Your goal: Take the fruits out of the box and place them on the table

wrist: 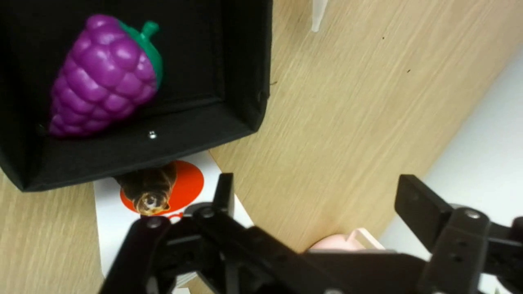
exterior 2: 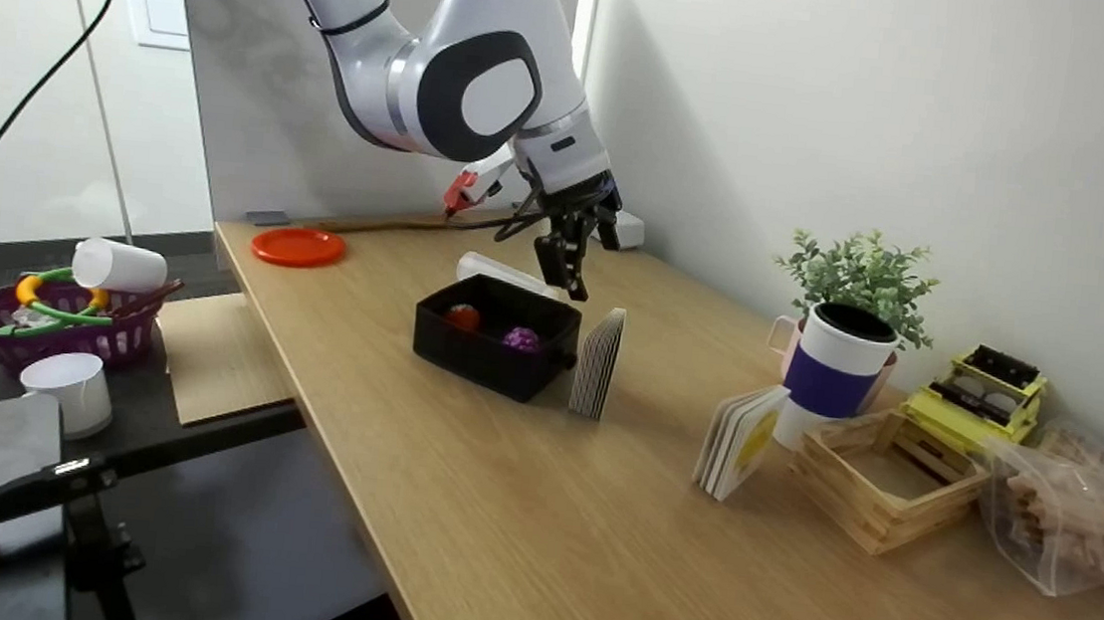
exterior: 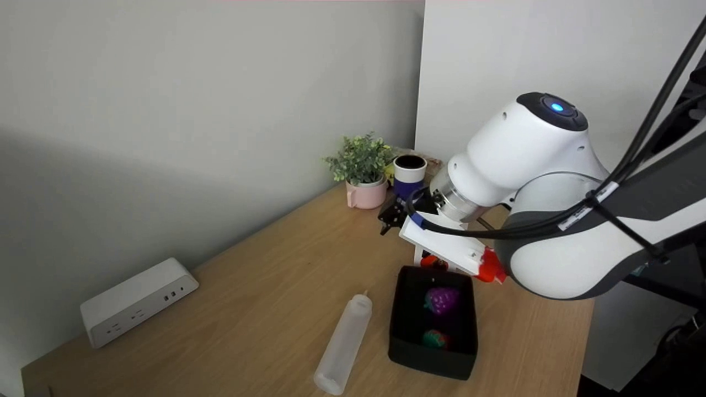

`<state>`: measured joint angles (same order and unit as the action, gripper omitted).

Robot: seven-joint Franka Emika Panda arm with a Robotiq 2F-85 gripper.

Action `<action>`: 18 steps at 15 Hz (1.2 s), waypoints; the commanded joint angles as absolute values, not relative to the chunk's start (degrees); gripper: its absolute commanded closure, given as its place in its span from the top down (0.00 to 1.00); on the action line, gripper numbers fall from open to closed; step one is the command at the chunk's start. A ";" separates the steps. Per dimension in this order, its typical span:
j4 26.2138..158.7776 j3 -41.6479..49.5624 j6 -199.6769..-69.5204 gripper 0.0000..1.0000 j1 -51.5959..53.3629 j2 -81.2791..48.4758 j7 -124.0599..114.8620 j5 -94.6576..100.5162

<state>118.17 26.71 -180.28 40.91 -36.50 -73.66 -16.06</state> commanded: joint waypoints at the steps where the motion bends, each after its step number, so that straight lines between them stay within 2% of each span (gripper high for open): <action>1: 118.28 26.71 -180.28 1.00 41.14 -36.49 -73.89 -16.08; 8: 120.51 27.75 -176.48 1.00 42.91 -34.07 -74.39 -16.12; 18: 122.48 19.04 -166.17 1.00 35.53 -27.87 -77.51 -13.91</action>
<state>120.82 22.00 -169.58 39.02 -30.71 -74.61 -15.48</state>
